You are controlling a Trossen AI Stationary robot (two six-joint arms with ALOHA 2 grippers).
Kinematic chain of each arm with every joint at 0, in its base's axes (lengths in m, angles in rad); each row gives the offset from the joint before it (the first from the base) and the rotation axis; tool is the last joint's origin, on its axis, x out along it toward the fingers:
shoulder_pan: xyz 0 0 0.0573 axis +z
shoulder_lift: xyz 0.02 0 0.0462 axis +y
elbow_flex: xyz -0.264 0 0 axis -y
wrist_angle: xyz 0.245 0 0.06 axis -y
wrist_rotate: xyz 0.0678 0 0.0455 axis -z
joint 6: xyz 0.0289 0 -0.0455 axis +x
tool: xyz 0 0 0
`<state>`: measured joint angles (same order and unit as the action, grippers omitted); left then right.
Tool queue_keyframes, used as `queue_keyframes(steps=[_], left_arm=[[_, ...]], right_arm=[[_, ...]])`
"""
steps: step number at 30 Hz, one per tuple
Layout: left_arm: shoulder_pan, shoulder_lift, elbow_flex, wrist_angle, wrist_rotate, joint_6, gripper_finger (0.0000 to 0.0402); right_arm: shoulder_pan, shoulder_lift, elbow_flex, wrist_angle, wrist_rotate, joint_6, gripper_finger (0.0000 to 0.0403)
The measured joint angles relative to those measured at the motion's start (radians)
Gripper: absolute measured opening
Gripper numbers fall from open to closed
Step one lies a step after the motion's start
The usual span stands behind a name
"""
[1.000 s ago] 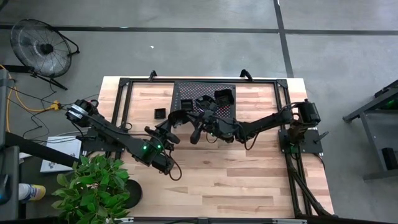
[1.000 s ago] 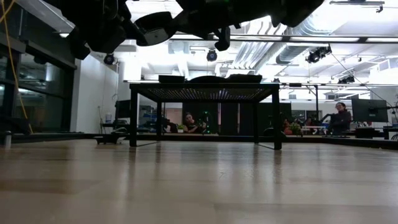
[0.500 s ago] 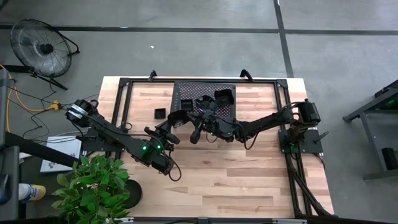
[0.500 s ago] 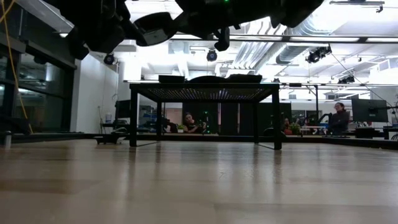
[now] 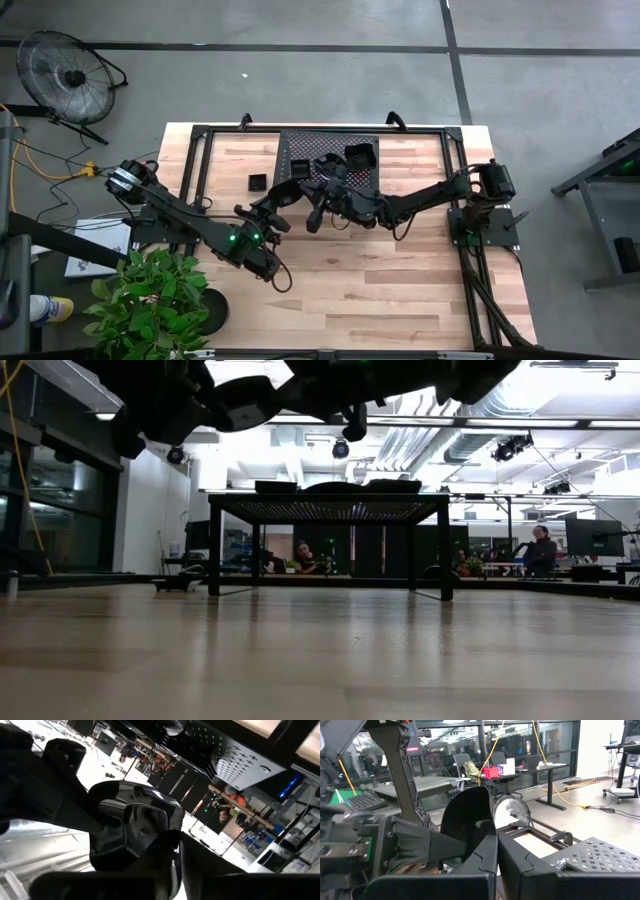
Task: Pick & Place Mini shaped plates
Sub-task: Stack the leaf-shaped plate on the leaf-shaped plates on the shelf
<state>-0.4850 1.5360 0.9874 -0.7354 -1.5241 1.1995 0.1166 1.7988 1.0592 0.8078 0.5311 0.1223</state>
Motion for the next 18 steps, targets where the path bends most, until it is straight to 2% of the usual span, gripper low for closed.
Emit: queue_keyframes(steps=[11,18], left_arm=[[0.000,0.000,0.000,0.062,-0.031,0.009,0.0160],[-0.001,-0.001,0.000,0.060,-0.049,0.043,0.0198]], right_arm=[[-0.007,0.000,0.000,-0.007,-0.014,-0.002,0.0000],[-0.018,0.000,0.000,-0.025,0.011,-0.007,0.0000]])
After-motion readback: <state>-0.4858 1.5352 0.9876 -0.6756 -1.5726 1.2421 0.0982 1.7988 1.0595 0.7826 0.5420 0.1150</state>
